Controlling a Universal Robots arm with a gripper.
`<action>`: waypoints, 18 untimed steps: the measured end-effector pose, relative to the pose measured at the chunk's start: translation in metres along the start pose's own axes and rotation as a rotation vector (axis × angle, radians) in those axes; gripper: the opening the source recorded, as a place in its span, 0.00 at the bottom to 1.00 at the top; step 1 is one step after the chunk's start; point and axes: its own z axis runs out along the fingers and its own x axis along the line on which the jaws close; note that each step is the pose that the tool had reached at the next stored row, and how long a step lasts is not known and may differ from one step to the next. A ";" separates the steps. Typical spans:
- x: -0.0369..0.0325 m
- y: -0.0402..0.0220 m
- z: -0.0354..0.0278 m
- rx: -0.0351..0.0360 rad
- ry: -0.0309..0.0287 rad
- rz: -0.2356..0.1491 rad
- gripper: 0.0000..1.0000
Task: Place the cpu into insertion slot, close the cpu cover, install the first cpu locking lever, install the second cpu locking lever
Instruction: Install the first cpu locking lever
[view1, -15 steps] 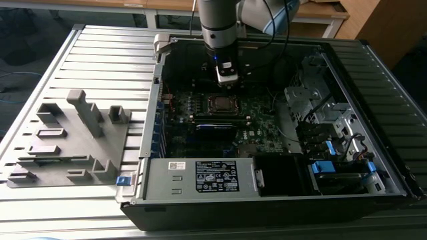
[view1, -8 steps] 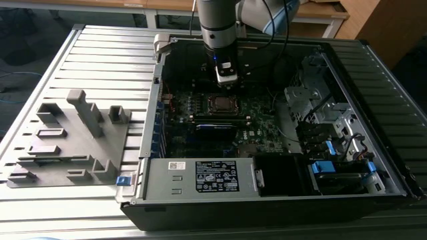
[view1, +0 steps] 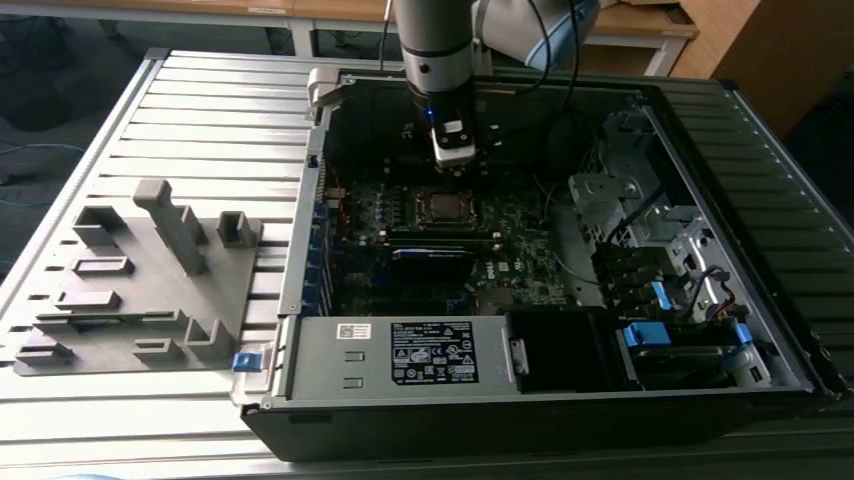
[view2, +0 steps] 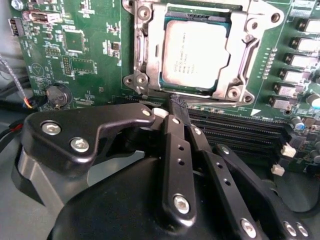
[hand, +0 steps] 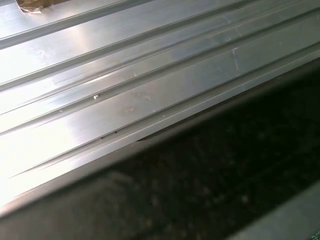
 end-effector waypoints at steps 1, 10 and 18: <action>-0.0001 0.0001 -0.0008 -0.0001 0.0000 0.000 0.11; -0.0002 0.0002 -0.0022 -0.0009 0.0005 0.000 0.11; -0.0003 0.0008 -0.0053 -0.0010 0.0004 0.000 0.11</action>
